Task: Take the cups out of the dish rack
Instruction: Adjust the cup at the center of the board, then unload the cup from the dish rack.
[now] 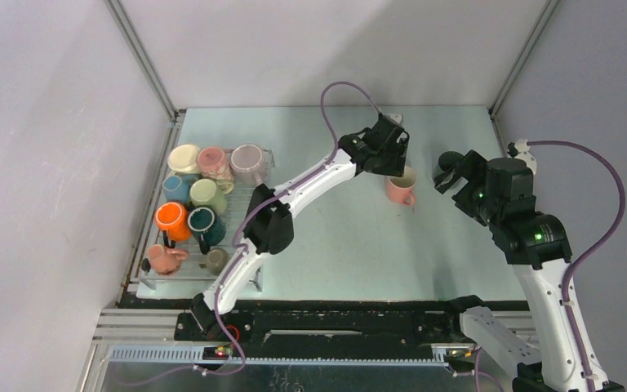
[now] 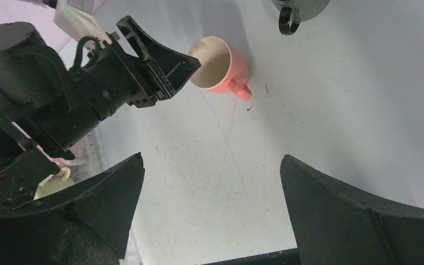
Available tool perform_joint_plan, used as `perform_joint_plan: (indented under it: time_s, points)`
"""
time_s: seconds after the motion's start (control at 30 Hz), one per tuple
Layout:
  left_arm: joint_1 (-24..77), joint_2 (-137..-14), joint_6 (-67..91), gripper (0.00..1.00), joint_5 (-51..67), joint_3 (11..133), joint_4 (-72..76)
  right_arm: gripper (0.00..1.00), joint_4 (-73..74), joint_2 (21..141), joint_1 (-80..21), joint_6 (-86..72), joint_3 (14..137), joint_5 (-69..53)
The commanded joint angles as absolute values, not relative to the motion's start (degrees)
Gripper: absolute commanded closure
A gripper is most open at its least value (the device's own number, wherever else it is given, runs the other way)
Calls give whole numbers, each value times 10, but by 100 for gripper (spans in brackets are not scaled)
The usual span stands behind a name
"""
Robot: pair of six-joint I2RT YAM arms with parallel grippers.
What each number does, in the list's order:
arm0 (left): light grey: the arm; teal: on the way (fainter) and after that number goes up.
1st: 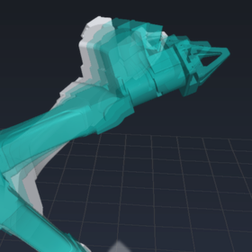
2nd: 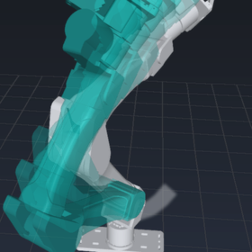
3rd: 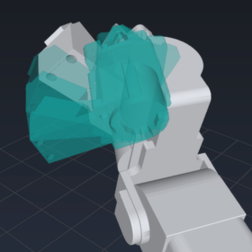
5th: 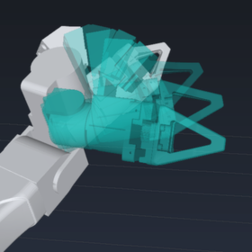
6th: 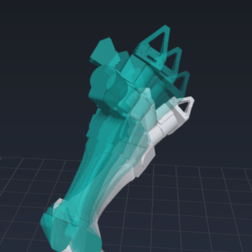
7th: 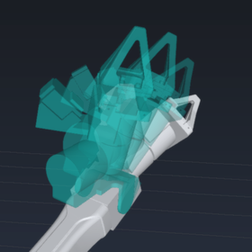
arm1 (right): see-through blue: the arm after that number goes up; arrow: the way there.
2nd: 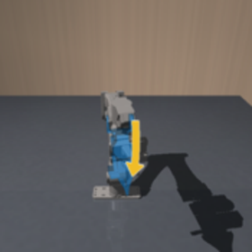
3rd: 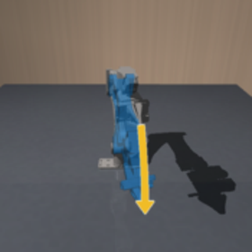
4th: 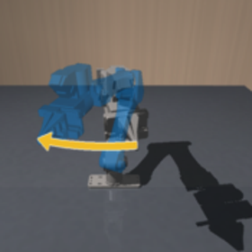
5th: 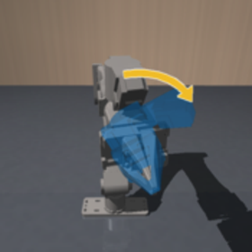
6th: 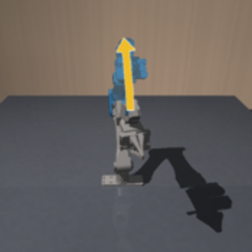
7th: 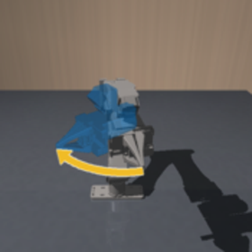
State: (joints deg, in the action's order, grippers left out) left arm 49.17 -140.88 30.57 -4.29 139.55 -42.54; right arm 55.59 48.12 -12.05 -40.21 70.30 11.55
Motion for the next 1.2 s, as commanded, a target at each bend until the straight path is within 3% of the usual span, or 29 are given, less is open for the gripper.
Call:
perform_joint_plan:
  time_s: [0.0, 0.1, 0.27, 0.7, 0.87, 1.17]
  points:
    - [480, -1302, 288, 32, -49, 1387, -401, 0, 548, 479, -126, -384, 707, 115]
    - [472, -1230, 277, 21, -62, 1315, -395, 0, 541, 485, -128, -373, 707, 101]
    - [442, -1080, 269, 13, -86, 1164, -372, 0, 533, 502, -150, -356, 707, 95]
    - [345, -802, 314, 8, -181, 811, -388, 0, 472, 558, -226, -325, 683, 77]
    - [322, -766, 401, 7, -273, 718, -392, 0, 456, 586, -257, -315, 672, 76]
    - [283, -856, 514, 12, -356, 723, -389, 0, 437, 585, -265, -304, 647, 61]
